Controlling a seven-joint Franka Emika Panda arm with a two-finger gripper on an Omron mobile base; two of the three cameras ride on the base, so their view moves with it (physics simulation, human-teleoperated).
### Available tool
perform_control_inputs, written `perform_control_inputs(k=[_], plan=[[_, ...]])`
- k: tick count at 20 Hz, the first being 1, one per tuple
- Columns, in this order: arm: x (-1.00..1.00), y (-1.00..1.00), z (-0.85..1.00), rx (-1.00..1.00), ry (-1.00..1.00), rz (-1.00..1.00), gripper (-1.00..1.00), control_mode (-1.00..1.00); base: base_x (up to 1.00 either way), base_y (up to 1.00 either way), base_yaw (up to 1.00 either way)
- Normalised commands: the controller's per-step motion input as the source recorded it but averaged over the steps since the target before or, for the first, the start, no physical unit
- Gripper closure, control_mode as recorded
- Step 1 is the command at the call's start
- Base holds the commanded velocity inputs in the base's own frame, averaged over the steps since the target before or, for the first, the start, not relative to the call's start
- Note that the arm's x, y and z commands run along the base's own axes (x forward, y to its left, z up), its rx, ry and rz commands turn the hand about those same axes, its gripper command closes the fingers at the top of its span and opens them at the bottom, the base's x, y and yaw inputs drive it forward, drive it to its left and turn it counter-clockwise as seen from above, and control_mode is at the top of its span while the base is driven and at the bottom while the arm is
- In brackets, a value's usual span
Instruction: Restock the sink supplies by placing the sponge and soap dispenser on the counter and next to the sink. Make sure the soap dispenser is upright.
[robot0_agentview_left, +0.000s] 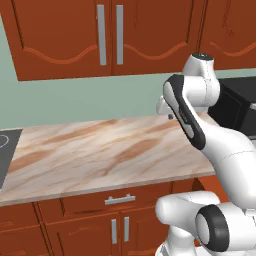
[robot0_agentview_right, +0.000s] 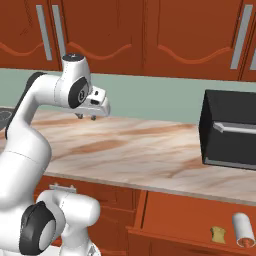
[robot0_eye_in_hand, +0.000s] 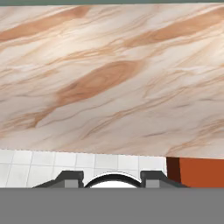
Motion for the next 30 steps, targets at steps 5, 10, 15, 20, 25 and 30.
perform_control_inputs(k=[5, 10, 15, 20, 25, 30], plan=[[-0.01, 0.0, 0.0, 0.0, 0.0, 0.0, -1.0, 1.0, -0.3, 0.09, -0.18], [0.0, 0.0, 0.0, 0.0, 0.0, 0.0, -1.0, 1.0, -0.42, 0.23, -0.52], [0.0, 0.0, 0.0, 0.0, 0.0, 0.0, -1.0, 1.0, -0.15, 0.03, -0.46], [0.0, 0.0, 0.0, 0.0, 0.0, 0.0, -1.0, 1.0, 0.0, -0.11, -0.43], [0.0, 0.0, 0.0, 0.0, 0.0, 0.0, -1.0, 1.0, 0.0, -0.37, -0.38], [0.0, 0.0, 0.0, 0.0, 0.0, 0.0, -1.0, 1.0, -0.01, -0.1, -0.09]])
